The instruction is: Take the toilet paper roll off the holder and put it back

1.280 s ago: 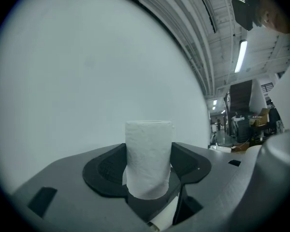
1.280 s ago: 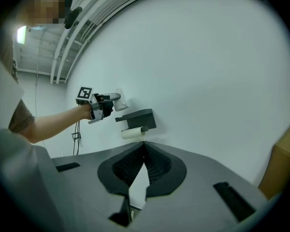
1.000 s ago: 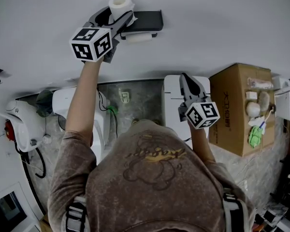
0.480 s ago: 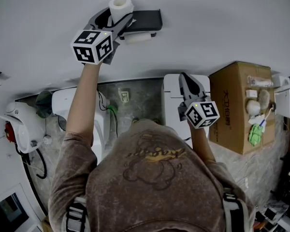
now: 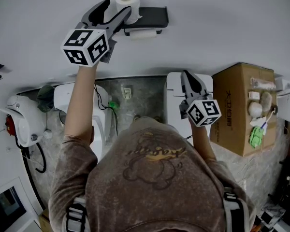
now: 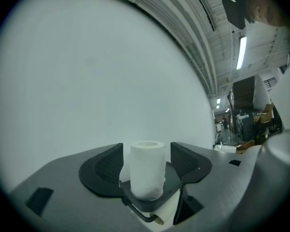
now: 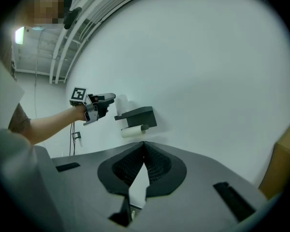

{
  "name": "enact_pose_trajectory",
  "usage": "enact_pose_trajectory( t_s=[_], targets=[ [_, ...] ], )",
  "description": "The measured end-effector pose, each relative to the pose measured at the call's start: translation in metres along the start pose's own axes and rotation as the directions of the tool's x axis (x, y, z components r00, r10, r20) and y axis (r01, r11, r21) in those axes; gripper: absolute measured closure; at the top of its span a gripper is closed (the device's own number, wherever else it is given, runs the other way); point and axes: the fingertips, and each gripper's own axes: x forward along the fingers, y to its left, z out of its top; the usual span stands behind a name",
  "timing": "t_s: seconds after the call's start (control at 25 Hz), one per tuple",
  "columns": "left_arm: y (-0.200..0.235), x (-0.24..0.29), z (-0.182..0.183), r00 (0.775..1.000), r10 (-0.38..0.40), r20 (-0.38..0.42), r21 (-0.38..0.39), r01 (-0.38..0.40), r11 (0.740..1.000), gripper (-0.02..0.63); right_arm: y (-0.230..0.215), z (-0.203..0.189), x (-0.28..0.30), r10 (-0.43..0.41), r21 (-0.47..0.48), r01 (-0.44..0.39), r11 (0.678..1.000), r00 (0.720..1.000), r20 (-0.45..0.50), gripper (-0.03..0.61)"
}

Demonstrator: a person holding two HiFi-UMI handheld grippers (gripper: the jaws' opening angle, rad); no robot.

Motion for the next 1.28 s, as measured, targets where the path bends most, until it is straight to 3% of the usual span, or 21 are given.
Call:
enact_pose_trajectory(
  t_s=[0.24, 0.44, 1.28],
  targets=[
    [-0.013, -0.032, 0.014, 0.999, -0.026, 0.045, -0.058, 0.028, 0.998, 0.314, 0.009, 0.001, 0.006, 0.031, -0.005, -0.031, 1.000, 1.000, -0.001, 0.580],
    [-0.037, -0.060, 0.004, 0.997, -0.056, 0.048, -0.099, 0.060, 0.993, 0.314, 0.017, 0.002, 0.010, 0.055, -0.008, -0.055, 0.998, 0.998, -0.002, 0.580],
    [-0.109, -0.115, -0.145, 0.995, -0.063, -0.073, -0.200, 0.047, 0.979, 0.318, 0.028, -0.006, 0.004, 0.072, -0.036, -0.073, 0.997, 0.997, -0.011, 0.580]
  ],
)
